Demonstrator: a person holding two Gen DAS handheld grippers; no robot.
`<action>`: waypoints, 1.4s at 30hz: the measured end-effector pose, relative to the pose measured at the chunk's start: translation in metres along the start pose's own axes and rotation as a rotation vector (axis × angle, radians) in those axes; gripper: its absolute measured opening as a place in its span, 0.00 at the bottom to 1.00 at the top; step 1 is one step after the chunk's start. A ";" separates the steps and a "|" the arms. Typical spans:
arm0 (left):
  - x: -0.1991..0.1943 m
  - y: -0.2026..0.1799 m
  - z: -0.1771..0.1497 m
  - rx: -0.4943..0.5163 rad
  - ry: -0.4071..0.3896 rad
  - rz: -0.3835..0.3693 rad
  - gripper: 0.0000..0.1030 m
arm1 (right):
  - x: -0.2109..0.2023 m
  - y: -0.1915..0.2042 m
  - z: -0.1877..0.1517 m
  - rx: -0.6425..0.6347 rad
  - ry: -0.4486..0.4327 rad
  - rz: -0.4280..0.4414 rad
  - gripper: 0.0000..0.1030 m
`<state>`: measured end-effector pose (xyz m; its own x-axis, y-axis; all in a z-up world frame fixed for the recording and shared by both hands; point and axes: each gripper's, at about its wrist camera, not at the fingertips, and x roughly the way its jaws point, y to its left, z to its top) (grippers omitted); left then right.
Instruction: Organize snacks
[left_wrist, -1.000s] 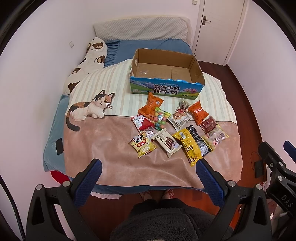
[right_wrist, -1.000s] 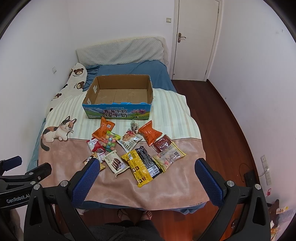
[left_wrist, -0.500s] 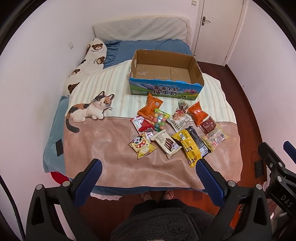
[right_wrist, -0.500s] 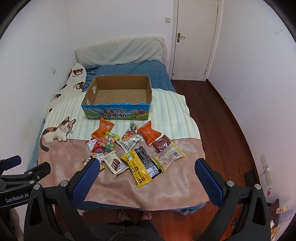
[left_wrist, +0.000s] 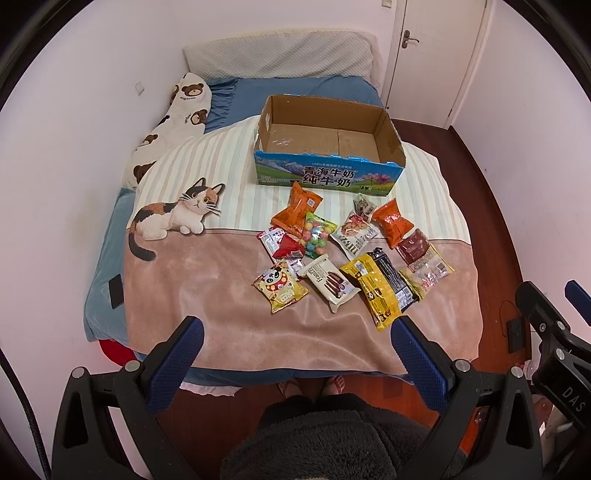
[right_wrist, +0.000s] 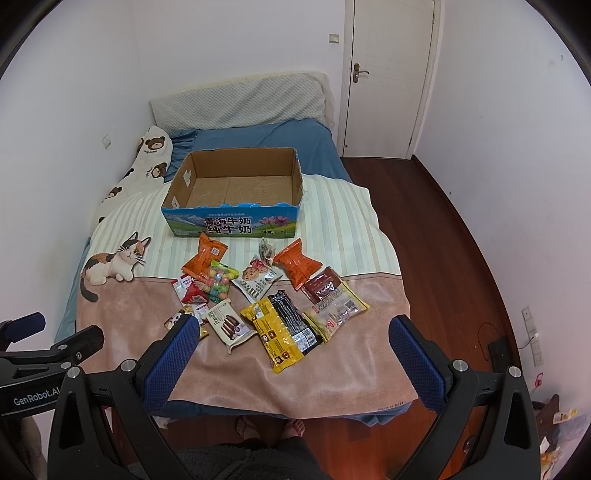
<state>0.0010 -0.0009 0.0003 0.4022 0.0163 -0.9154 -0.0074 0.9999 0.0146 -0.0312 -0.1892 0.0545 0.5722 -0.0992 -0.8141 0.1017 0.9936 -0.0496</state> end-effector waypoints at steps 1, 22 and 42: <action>0.000 0.000 0.000 0.000 -0.002 0.001 1.00 | 0.000 0.000 0.000 -0.001 0.000 -0.001 1.00; 0.000 -0.001 0.000 0.002 0.002 0.001 1.00 | 0.002 -0.006 -0.002 0.003 0.004 0.009 1.00; 0.081 -0.007 0.005 -0.094 0.121 0.073 1.00 | 0.089 -0.041 -0.001 0.047 0.129 0.048 1.00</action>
<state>0.0383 -0.0070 -0.0718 0.2847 0.0829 -0.9550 -0.1207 0.9914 0.0501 0.0147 -0.2385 -0.0166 0.4684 -0.0411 -0.8826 0.1164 0.9931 0.0155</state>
